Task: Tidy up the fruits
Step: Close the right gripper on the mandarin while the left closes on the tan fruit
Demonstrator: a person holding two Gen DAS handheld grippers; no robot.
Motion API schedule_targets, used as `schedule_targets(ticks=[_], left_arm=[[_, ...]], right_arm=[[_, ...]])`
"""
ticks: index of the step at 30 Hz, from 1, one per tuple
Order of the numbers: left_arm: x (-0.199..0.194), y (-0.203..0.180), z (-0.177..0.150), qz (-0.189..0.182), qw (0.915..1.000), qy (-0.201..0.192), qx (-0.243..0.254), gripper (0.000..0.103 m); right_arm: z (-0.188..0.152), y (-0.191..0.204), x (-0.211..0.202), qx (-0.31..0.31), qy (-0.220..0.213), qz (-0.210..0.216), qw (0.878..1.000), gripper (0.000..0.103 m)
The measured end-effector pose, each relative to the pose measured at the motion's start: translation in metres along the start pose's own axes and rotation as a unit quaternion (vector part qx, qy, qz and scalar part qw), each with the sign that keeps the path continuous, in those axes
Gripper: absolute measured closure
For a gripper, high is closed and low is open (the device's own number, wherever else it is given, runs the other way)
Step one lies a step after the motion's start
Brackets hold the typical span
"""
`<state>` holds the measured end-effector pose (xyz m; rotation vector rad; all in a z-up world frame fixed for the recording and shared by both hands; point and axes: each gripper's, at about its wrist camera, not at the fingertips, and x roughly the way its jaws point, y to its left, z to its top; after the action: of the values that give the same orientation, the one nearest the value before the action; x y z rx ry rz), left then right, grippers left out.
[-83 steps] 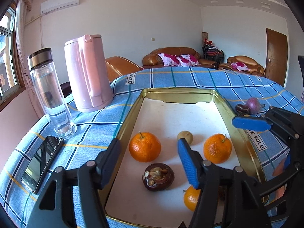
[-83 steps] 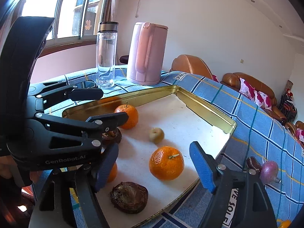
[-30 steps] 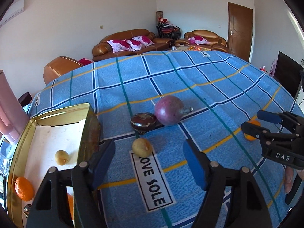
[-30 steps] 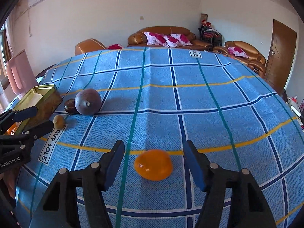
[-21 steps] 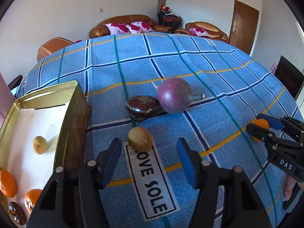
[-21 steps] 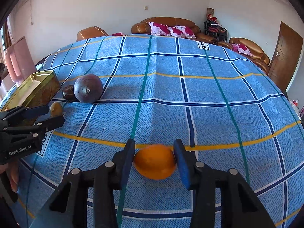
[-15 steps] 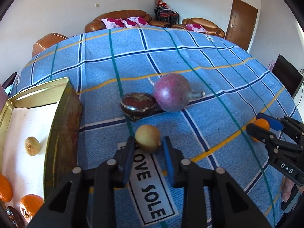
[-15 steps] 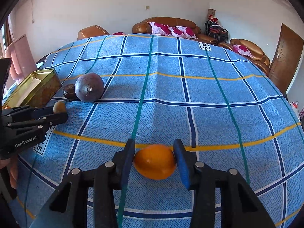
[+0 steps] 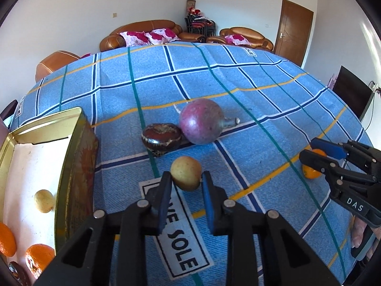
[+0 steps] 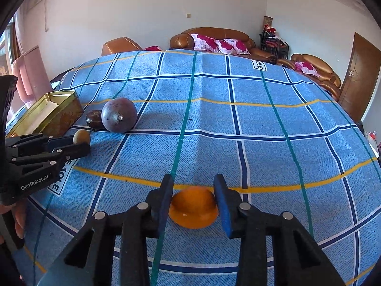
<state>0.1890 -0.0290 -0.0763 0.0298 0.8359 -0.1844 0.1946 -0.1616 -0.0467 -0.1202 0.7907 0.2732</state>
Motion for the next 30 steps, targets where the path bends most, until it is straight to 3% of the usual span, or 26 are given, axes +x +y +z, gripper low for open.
schedule_targets(ticks=[8, 10, 12, 22, 25, 30], left_arm=[[-0.018, -0.009, -0.008, -0.003, 0.9994, -0.031, 0.014, 0.076], [-0.023, -0.014, -0.011, -0.006, 0.9990, -0.038, 0.021, 0.076], [-0.027, -0.019, -0.013, -0.007, 0.9986, -0.043, 0.030, 0.076], [-0.031, -0.022, -0.013, -0.007, 0.9978, -0.053, 0.038, 0.076], [-0.032, -0.022, -0.015, -0.007, 0.9976, -0.057, 0.038, 0.076], [-0.038, -0.024, -0.016, -0.008, 0.9964, -0.073, 0.043, 0.076]], right_arm=[[0.000, -0.009, -0.009, 0.023, -0.025, 0.015, 0.999, 0.070], [-0.002, -0.014, -0.016, 0.038, -0.044, 0.013, 0.998, 0.065], [-0.003, -0.018, -0.019, 0.048, -0.052, 0.009, 0.997, 0.051], [-0.005, -0.008, 0.003, 0.019, 0.017, 0.017, 1.000, 0.050], [-0.005, -0.003, 0.005, 0.005, 0.026, 0.016, 1.000, 0.057], [-0.006, 0.000, -0.001, -0.004, 0.012, 0.022, 1.000, 0.057]])
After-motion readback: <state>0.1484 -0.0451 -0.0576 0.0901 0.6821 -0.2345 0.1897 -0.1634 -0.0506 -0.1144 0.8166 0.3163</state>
